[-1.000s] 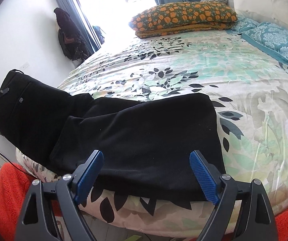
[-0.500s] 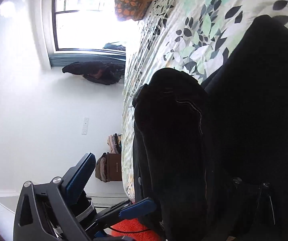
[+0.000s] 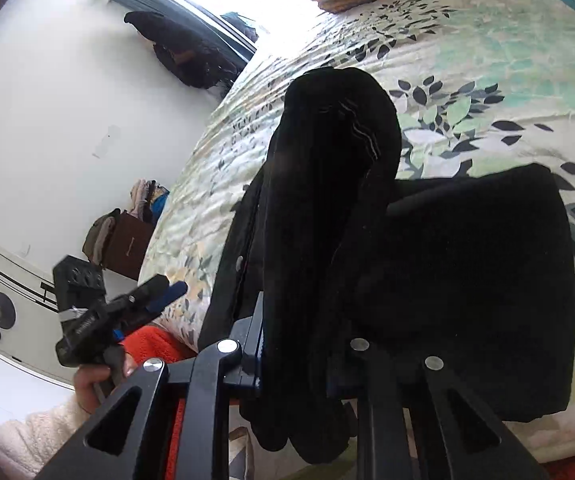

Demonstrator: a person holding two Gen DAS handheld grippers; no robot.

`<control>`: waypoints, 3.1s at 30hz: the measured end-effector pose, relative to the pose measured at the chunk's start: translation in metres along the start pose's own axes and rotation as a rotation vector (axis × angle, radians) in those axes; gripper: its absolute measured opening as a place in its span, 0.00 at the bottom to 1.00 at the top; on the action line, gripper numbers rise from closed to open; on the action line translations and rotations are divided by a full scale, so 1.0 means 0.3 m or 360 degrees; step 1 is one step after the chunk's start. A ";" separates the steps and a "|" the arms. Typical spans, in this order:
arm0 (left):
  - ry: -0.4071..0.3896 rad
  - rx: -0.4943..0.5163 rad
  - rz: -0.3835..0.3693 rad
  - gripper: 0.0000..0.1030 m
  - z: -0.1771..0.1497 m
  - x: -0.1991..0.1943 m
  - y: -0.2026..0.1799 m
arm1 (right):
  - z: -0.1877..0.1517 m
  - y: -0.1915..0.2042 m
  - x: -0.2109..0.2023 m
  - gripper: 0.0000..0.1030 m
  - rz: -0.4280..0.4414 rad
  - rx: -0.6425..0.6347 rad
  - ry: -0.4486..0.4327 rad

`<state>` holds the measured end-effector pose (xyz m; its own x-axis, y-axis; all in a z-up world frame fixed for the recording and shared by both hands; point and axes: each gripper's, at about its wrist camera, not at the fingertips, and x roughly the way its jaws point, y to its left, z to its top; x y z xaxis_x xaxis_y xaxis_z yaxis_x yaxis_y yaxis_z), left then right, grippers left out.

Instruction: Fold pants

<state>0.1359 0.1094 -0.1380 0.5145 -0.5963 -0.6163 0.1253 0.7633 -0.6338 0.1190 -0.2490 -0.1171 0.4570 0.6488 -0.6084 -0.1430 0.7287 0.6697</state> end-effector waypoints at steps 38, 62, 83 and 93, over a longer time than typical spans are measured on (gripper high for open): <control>0.0228 0.1045 0.0419 0.75 -0.261 0.307 -0.382 | -0.130 -0.097 0.015 0.62 -0.0579 -0.0541 0.0010; 0.0346 0.0532 0.0755 0.85 0.127 0.621 -0.239 | 0.135 -0.261 0.123 0.65 -0.0737 -0.0328 0.0050; 0.0143 0.0745 0.0603 0.84 -0.195 0.204 -0.361 | -0.254 -0.106 -0.146 0.95 -0.1118 -0.0310 -0.0275; 0.0092 0.0628 0.0709 0.84 -0.176 0.132 -0.281 | -0.286 -0.105 -0.157 1.00 -0.1406 -0.0264 -0.0265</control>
<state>0.1008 0.0082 -0.1337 0.5441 -0.2016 -0.8145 0.2193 0.9711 -0.0939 0.0267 -0.2837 -0.1459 0.5791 -0.1905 -0.7927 0.2006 0.9757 -0.0879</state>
